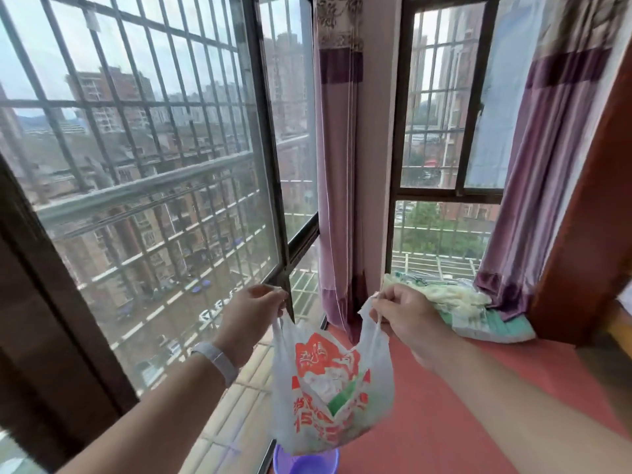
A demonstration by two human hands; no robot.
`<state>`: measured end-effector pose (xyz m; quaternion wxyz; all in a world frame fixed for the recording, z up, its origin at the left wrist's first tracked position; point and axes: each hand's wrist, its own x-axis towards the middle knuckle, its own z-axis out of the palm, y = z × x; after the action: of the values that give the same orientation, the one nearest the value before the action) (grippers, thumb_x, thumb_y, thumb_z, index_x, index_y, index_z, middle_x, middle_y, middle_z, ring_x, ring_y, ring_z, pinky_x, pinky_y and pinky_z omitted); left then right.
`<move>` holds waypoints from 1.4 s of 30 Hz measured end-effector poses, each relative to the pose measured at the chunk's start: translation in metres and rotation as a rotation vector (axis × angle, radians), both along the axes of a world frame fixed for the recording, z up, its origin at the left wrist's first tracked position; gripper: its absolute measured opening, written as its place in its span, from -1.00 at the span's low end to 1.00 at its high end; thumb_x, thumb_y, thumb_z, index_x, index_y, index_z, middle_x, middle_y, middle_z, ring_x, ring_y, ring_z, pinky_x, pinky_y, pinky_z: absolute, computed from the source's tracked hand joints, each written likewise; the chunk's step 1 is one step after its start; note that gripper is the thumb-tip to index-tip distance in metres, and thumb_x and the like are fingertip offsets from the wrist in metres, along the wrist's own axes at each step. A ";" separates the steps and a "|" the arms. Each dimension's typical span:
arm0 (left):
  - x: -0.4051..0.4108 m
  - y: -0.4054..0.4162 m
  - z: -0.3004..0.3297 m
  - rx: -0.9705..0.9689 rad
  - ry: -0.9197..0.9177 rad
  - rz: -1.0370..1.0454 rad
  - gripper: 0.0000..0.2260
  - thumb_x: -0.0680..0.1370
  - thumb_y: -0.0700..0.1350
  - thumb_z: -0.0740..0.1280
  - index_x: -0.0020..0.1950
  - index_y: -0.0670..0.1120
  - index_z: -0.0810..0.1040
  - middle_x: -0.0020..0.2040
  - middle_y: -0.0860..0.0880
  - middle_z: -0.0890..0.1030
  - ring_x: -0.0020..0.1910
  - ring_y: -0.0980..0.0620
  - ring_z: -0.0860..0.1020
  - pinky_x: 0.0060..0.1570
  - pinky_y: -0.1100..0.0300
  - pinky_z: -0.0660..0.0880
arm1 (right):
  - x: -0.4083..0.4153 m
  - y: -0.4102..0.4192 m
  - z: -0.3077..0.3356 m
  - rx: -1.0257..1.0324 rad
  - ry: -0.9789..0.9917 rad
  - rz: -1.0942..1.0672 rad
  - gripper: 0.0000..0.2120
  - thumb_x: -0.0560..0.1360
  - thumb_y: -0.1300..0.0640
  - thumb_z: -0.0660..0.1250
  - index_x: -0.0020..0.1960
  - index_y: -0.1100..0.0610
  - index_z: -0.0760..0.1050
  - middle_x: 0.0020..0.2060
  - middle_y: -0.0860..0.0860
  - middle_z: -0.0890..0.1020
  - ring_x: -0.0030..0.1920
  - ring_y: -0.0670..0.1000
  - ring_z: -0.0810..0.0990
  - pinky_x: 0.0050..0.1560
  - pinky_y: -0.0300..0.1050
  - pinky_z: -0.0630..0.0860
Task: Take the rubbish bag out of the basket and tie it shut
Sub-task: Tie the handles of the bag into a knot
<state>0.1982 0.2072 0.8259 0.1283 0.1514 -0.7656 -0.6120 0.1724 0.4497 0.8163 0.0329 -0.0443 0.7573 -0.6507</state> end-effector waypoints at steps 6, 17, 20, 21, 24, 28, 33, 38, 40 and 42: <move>0.033 0.045 -0.013 0.028 0.037 -0.052 -0.90 0.51 -0.14 0.42 -0.22 -0.07 0.66 -0.32 -0.03 0.58 -0.28 -0.01 0.46 -0.19 0.10 0.41 | 0.033 0.043 0.000 0.145 0.116 0.016 -0.79 0.41 0.18 0.32 -0.35 -0.06 0.53 -0.34 0.13 0.65 -0.36 0.01 0.46 -0.27 -0.02 0.42; 0.068 0.114 0.012 0.232 0.124 -0.377 -0.88 0.56 -0.17 0.37 -0.16 -0.13 0.64 -0.15 -0.18 0.67 -0.10 -0.18 0.59 0.04 -0.12 0.53 | 0.080 0.051 0.037 0.221 0.229 0.003 -0.91 0.41 0.21 0.31 -0.25 0.13 0.56 -0.45 -0.02 0.57 -0.41 0.01 0.54 -0.24 0.09 0.60; 0.076 0.122 0.018 0.239 0.141 -0.452 -0.90 0.56 -0.19 0.36 -0.08 -0.16 0.66 -0.14 -0.22 0.68 -0.14 -0.11 0.63 0.00 -0.04 0.56 | 0.089 0.038 0.047 0.234 0.261 0.004 -0.92 0.41 0.20 0.33 -0.25 0.12 0.56 -0.42 0.02 0.59 -0.38 0.03 0.56 -0.19 0.09 0.61; 0.079 0.122 0.019 0.246 0.149 -0.469 -0.90 0.56 -0.21 0.36 -0.08 -0.14 0.67 -0.17 -0.17 0.69 -0.17 -0.06 0.64 -0.04 0.00 0.58 | 0.092 0.033 0.050 0.248 0.282 0.009 -0.92 0.41 0.21 0.33 -0.26 0.13 0.55 -0.46 -0.01 0.57 -0.41 0.01 0.54 -0.24 0.05 0.59; 0.086 0.113 0.026 0.292 0.164 -0.492 -0.89 0.57 -0.26 0.32 -0.01 -0.17 0.65 -0.17 -0.10 0.67 -0.20 -0.03 0.62 -0.11 0.10 0.58 | 0.100 0.021 0.059 0.227 0.291 0.049 -0.91 0.40 0.22 0.32 -0.28 0.12 0.53 -0.54 -0.05 0.53 -0.47 0.00 0.49 -0.33 -0.01 0.51; 0.094 0.098 0.032 0.356 0.165 -0.548 -0.80 0.57 -0.35 0.25 0.15 -0.32 0.57 -0.06 -0.23 0.64 -0.11 -0.14 0.60 -0.10 0.12 0.59 | 0.107 0.009 0.067 0.185 0.279 0.063 -0.93 0.36 0.19 0.32 -0.29 0.11 0.54 -0.52 -0.01 0.53 -0.47 0.02 0.48 -0.37 0.03 0.48; 0.102 0.092 0.035 0.218 0.228 -0.618 -0.77 0.55 -0.36 0.31 0.13 -0.12 0.59 -0.08 -0.15 0.69 -0.20 0.01 0.62 -0.12 0.11 0.54 | 0.103 -0.004 0.070 0.163 0.261 -0.021 -0.90 0.35 0.23 0.33 -0.30 0.09 0.57 -0.40 0.11 0.62 -0.34 0.16 0.63 -0.16 0.29 0.64; 0.097 0.085 0.027 0.056 0.247 -0.568 -0.83 0.50 -0.07 0.44 0.08 0.02 0.60 -0.14 -0.22 0.67 -0.21 -0.07 0.51 -0.15 -0.04 0.46 | 0.104 -0.012 0.071 0.166 0.194 0.007 -0.95 0.30 0.21 0.37 -0.28 0.09 0.59 -0.18 0.32 0.64 -0.15 0.45 0.63 -0.23 0.43 0.60; 0.094 0.083 0.023 0.065 0.258 -0.571 -0.79 0.41 0.01 0.49 0.02 0.07 0.61 -0.26 -0.09 0.63 -0.24 -0.07 0.49 -0.17 -0.12 0.45 | 0.103 -0.015 0.072 0.180 0.200 0.038 -0.96 0.34 0.22 0.41 -0.25 0.10 0.62 -0.25 0.27 0.65 -0.20 0.34 0.66 -0.10 0.38 0.61; 0.091 0.080 0.020 0.051 0.262 -0.567 -0.82 0.40 -0.01 0.49 -0.01 0.06 0.62 -0.26 -0.06 0.61 -0.25 -0.06 0.49 -0.18 -0.07 0.43 | 0.104 -0.018 0.073 0.233 0.244 0.064 -0.98 0.39 0.21 0.44 -0.22 0.12 0.63 -0.30 0.12 0.63 -0.26 0.07 0.63 0.00 0.18 0.64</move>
<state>0.2893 0.2873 0.8460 0.0463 -0.1450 -0.7386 -0.6567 0.2765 0.4314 0.8897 -0.0335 -0.1430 0.8241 -0.5470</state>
